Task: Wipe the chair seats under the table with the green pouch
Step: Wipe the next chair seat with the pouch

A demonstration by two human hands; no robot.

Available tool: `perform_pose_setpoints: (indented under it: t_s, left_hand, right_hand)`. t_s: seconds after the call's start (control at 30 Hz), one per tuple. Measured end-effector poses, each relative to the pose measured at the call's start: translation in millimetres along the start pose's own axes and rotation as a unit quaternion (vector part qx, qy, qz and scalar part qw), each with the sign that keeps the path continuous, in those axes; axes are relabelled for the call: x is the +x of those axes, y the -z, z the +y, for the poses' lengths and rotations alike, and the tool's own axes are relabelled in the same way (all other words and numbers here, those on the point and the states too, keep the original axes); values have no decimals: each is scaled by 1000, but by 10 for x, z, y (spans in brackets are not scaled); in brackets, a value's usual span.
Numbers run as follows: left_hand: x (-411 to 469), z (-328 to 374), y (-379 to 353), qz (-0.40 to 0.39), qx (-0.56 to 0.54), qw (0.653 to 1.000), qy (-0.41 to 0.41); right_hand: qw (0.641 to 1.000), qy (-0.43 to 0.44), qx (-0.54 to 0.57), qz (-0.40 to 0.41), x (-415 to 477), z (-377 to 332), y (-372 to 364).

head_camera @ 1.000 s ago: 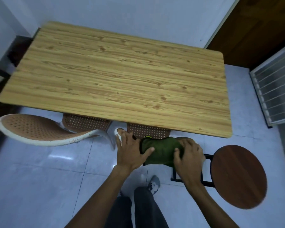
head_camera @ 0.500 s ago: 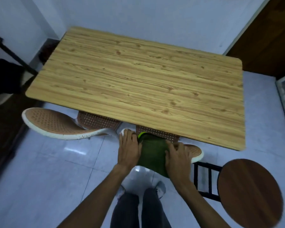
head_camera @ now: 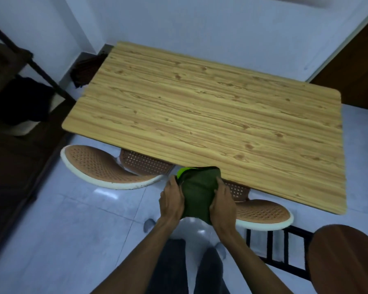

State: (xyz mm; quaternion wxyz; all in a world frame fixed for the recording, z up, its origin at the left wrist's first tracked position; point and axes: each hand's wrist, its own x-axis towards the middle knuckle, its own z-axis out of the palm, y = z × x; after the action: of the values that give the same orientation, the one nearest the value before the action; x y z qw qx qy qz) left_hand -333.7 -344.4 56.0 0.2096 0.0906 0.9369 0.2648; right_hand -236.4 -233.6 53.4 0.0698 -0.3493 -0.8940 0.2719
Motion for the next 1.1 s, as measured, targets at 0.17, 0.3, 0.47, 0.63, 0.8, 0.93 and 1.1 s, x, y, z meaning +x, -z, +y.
perform_pose_setpoints:
  t_s: [0.17,0.3,0.47,0.63,0.8,0.93,1.1]
  left_hand:
    - [149,-406,576,23,4,999,-37]
    - [269,-702,981,37,-8,998,-50]
    - [360,-1093,1283,75,11,997,-33]
    - [517,-1383,1389,96,146,984,-47]
    - [665,-1555,1389,157,212,961,-89]
    - [696,-1608,1385,138,174,970,-98]
    - [660,-1676,1502,103,179,964,-169]
  right_hand:
    - [1000,11,-22,-5,126,-525,-271]
    - [997,50,-48,-14,152,-906,-437]
    - [995,80,-41,-48,114,-1258,-690]
    - [980,100,-138,-100,87,-1462,-972]
    - [978,47,-38,-198,-160,-1954,-1297]
    - [975,-123,71,-170,100,-2043,-1482]
    - [927,-182,243,-217,555,-1626,-1506]
